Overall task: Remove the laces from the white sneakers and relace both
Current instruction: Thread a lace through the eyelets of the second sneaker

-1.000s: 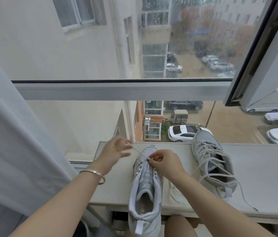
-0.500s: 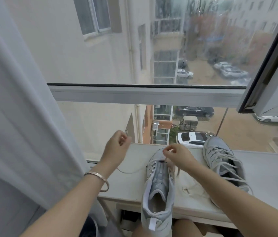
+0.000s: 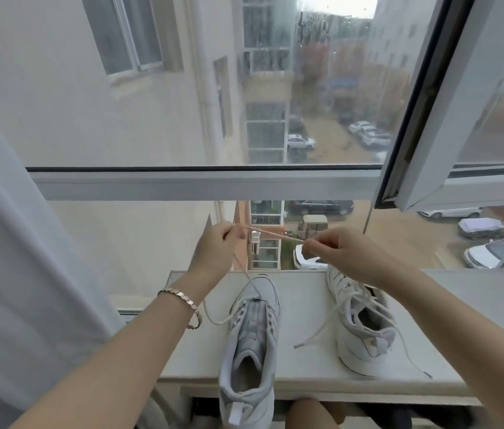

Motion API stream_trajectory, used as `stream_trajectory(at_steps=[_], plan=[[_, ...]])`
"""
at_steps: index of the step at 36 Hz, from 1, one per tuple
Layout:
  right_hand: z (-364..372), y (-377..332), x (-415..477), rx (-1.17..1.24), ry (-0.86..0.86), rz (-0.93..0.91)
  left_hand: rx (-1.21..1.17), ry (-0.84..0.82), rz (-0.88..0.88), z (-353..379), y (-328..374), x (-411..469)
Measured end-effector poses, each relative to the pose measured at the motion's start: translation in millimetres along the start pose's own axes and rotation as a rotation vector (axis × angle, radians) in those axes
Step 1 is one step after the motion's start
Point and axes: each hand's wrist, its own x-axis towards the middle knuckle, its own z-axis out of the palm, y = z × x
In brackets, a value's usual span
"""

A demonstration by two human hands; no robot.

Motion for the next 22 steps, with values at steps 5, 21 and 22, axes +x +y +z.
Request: stream_trajectory(at_steps=[5, 21, 22], plan=[[-13.1, 20.5, -15.3, 0.173, 0.047, 0.106, -0.212, 0.419, -0.665, -19.8, -52.8, 13.0], [-5.1, -23.1, -6.3, 0.464, -0.134, 0.035, -0.087, -0.290, 0.132, -8.9, 57.4, -25.8], [-3.1, -26.9, -5.2, 0.430, -0.141, 0.018, -0.117, -0.373, 0.186, -7.0, 67.6, -31.4]])
